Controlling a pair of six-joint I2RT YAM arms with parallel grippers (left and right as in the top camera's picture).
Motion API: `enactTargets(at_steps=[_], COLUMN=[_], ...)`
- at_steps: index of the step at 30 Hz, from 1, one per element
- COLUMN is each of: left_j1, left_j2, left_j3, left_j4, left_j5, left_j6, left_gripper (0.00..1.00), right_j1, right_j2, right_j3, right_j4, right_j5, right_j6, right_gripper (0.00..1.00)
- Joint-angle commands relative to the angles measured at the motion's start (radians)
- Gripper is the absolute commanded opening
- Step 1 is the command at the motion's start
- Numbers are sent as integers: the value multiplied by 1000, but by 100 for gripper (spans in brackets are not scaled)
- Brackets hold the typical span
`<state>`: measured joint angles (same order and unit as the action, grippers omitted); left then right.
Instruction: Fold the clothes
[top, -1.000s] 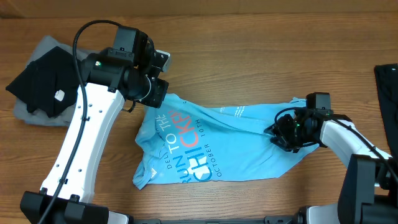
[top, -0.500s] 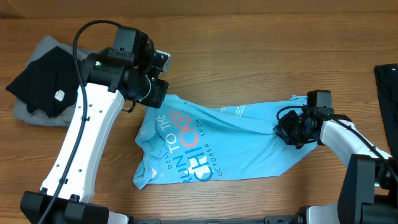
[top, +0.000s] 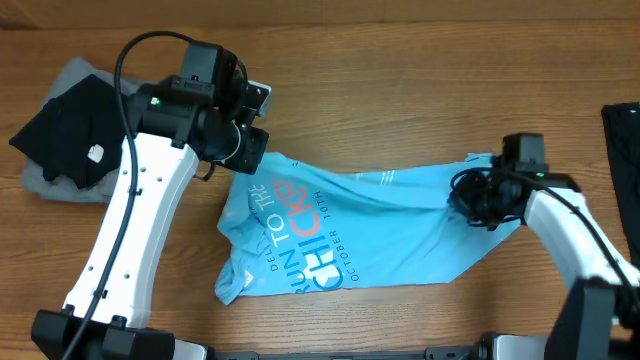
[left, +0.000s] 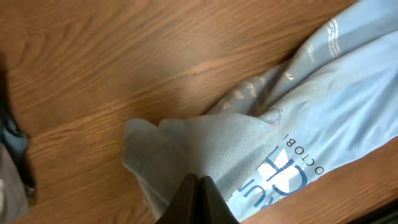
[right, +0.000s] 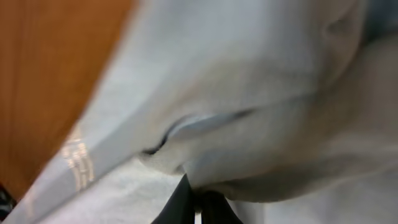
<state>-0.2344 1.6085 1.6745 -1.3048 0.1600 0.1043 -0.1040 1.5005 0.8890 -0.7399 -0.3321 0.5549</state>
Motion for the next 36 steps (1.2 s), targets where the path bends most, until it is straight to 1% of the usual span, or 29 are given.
enactTargets(at_steps=[1, 3, 4, 5, 6, 10, 17, 18, 19, 20, 22, 26, 30, 32, 36], left_j1=[-2, -2, -2, -2, -2, -2, -2, -2, -2, -2, -2, -2, -2, -2, -2], left_j2=[-34, -34, -34, -34, -34, -34, -34, -34, -34, -34, -34, -34, -34, -34, -34], left_j3=[59, 65, 66, 67, 67, 67, 67, 67, 67, 67, 67, 67, 67, 67, 67], left_j4=[-2, -4, -5, -7, -8, -13, -13, -13, -14, -15, -16, -11, -7, -7, -6], left_j5=[-14, -14, -14, -13, -14, -14, -13, -13, -13, -13, -13, -13, -10, -10, -10], left_j6=[5, 4, 4, 4, 5, 5, 4, 4, 4, 5, 5, 4, 4, 4, 4], left_gripper=[4, 4, 4, 4, 4, 4, 4, 4, 4, 4, 4, 4, 4, 4, 4], right_j1=[-5, -5, -5, -5, -5, -5, -5, -5, -5, -5, 1, 6, 6, 6, 6], right_j2=[-58, -68, -71, -72, -72, -71, -61, -57, -52, -46, -25, 23, 62, 71, 72], right_j3=[61, 70, 73, 73, 73, 73, 71, 71, 71, 68, 47, -26, -81, -92, -97], right_j4=[-31, -50, -55, -55, -56, -58, -57, -67, -81, -97, -103, -28, 63, 82, 89], right_j5=[65, 89, 97, 100, 100, 101, 129, 129, 129, 129, 108, -11, -87, -132, -136], right_j6=[-59, -59, -60, -66, -71, -71, -58, -58, -58, -58, -58, -57, -47, -47, -47], right_gripper=[5, 6, 13, 17, 16, 5, 4, 9, 18, 25, 31, 32, 35, 37, 40])
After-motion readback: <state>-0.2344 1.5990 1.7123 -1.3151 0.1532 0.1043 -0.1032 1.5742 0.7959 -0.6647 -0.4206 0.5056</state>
